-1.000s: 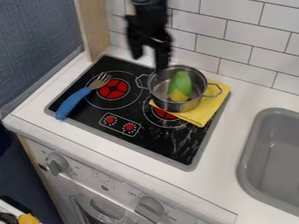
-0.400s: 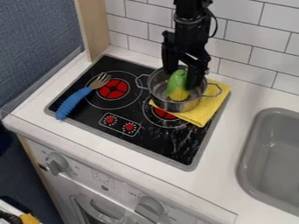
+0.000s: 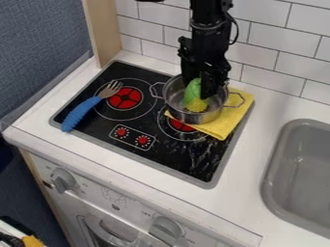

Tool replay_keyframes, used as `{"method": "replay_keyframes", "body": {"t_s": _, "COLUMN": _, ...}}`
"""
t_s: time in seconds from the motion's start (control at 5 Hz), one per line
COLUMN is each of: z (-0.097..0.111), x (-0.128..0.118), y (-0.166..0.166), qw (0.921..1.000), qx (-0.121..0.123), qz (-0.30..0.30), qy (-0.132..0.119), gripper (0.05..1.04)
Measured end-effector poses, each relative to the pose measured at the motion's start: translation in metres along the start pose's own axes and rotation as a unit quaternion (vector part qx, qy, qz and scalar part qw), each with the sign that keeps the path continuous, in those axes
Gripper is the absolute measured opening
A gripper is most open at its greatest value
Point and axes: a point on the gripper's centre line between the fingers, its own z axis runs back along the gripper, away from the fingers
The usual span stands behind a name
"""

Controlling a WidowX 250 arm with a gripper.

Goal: Put the corn on the lower right side of the right burner

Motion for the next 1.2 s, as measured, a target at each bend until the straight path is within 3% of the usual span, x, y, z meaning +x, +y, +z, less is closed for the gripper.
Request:
{"method": "replay_keyframes", "body": {"t_s": 0.2, "z": 0.004, "x": -0.006, "y": -0.001, "qw": 0.9999, "qx": -0.012, "qz": -0.001, "qy": 0.002, "gripper": 0.608}}
{"method": "replay_keyframes", "body": {"t_s": 0.6, "z": 0.061, "x": -0.025, "y": -0.01, "qw": 0.9977, "qx": -0.013, "qz": -0.008, "qy": -0.066, "gripper": 0.608}}
{"method": "replay_keyframes", "body": {"t_s": 0.8, "z": 0.052, "x": -0.045, "y": -0.03, "qw": 0.9975, "qx": -0.033, "qz": -0.031, "qy": -0.054, "gripper": 0.608}}
{"method": "replay_keyframes", "body": {"t_s": 1.2, "z": 0.014, "x": -0.061, "y": -0.068, "qw": 0.9952, "qx": -0.008, "qz": -0.097, "qy": 0.006, "gripper": 0.608}}
